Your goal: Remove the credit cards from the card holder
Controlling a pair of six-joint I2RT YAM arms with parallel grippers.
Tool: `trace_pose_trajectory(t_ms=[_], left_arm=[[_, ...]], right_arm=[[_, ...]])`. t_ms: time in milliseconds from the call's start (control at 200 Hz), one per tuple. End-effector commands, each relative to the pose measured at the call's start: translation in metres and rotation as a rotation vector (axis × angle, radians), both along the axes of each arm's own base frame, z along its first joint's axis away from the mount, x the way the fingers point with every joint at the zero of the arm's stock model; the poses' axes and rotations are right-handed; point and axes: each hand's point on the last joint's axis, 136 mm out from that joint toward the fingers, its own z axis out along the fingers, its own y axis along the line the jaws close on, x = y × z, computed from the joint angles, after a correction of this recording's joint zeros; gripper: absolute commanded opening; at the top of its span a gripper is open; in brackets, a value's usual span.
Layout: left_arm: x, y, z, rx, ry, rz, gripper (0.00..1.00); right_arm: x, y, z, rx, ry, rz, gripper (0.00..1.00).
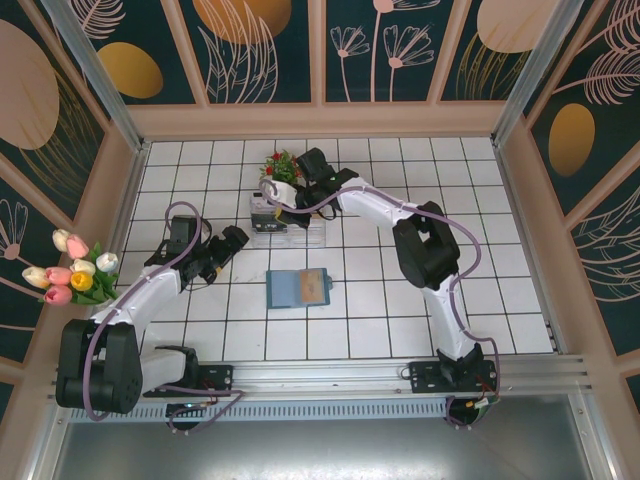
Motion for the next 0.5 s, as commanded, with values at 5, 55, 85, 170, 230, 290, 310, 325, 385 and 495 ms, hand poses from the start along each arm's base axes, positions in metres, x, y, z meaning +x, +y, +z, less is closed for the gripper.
trace_pose_trajectory(t_ms=[5, 55, 85, 170, 230, 290, 310, 325, 385, 495], left_arm=[[0.002, -0.001, 0.003, -0.010, -0.022, -0.019, 0.99], [0.001, -0.002, 0.003, -0.011, -0.023, -0.022, 0.99], [0.001, -0.002, 0.003, -0.010, -0.022, -0.024, 0.99], [0.000, -0.002, 0.002, -0.010, -0.021, -0.024, 0.98], [0.001, -0.002, 0.003, -0.011, -0.023, -0.023, 0.99], [0.000, -0.002, 0.002, -0.013, -0.021, -0.024, 0.99], [0.000, -0.002, 0.003, -0.013, -0.023, -0.024, 0.98], [0.000, -0.002, 0.002, -0.014, -0.022, -0.025, 0.98], [0.000, -0.002, 0.003, -0.014, -0.023, -0.023, 0.99], [0.000, -0.002, 0.003, -0.015, -0.026, -0.027, 0.99]], right_arm=[[0.000, 0.003, -0.009, -0.036, -0.022, 0.020, 0.00], [0.001, 0.003, -0.011, -0.045, -0.028, 0.016, 0.00], [0.002, 0.003, -0.011, -0.046, -0.032, 0.012, 0.00], [0.003, 0.003, -0.009, -0.049, -0.046, 0.007, 0.02], [0.004, 0.004, -0.007, -0.051, -0.055, 0.003, 0.05], [0.004, 0.004, -0.006, -0.055, -0.065, -0.001, 0.08], [0.005, 0.004, -0.005, -0.054, -0.069, -0.003, 0.08], [0.004, 0.004, -0.005, -0.054, -0.071, -0.004, 0.09], [0.005, 0.005, -0.001, -0.050, -0.083, -0.007, 0.11], [0.006, 0.007, 0.004, -0.041, -0.096, -0.016, 0.14]])
